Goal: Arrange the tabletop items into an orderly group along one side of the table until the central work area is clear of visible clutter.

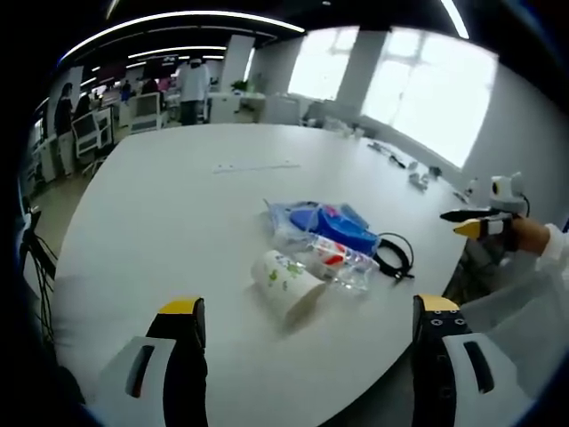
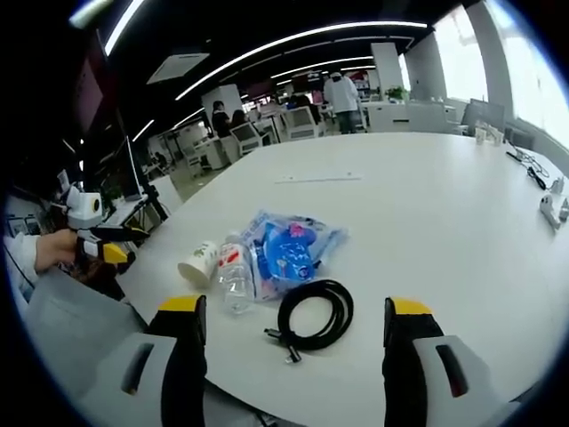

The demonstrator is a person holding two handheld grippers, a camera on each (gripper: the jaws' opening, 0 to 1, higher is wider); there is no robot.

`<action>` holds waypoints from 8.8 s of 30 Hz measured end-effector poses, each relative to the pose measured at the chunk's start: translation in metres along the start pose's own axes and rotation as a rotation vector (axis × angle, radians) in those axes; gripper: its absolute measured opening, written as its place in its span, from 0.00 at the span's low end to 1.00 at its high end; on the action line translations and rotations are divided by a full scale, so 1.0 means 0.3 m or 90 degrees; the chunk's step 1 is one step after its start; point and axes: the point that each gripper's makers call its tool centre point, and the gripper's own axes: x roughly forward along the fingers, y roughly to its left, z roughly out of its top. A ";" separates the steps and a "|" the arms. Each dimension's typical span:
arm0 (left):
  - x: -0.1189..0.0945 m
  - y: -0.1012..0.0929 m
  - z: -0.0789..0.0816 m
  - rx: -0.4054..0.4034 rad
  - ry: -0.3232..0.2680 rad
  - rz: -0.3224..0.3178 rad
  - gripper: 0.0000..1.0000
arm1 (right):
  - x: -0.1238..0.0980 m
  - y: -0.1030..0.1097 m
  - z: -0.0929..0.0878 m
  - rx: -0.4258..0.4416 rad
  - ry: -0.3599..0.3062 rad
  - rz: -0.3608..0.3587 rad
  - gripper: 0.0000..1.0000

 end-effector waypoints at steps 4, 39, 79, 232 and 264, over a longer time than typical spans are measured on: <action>0.003 0.007 -0.004 -0.003 0.003 -0.003 0.92 | -0.002 0.001 -0.010 0.008 0.003 0.002 0.78; 0.001 0.013 -0.026 -0.015 0.013 0.001 0.91 | -0.004 0.031 -0.011 -0.006 -0.004 -0.007 0.76; 0.026 0.067 -0.055 -0.015 0.036 -0.002 0.89 | 0.068 0.076 -0.004 -0.031 0.001 0.014 0.72; 0.041 0.119 -0.020 -0.060 -0.005 -0.010 0.81 | 0.640 0.427 -0.211 -0.247 0.302 0.140 0.61; 0.038 0.122 -0.034 -0.095 -0.009 -0.009 0.78 | 0.654 0.360 -0.168 -0.294 0.290 0.068 0.32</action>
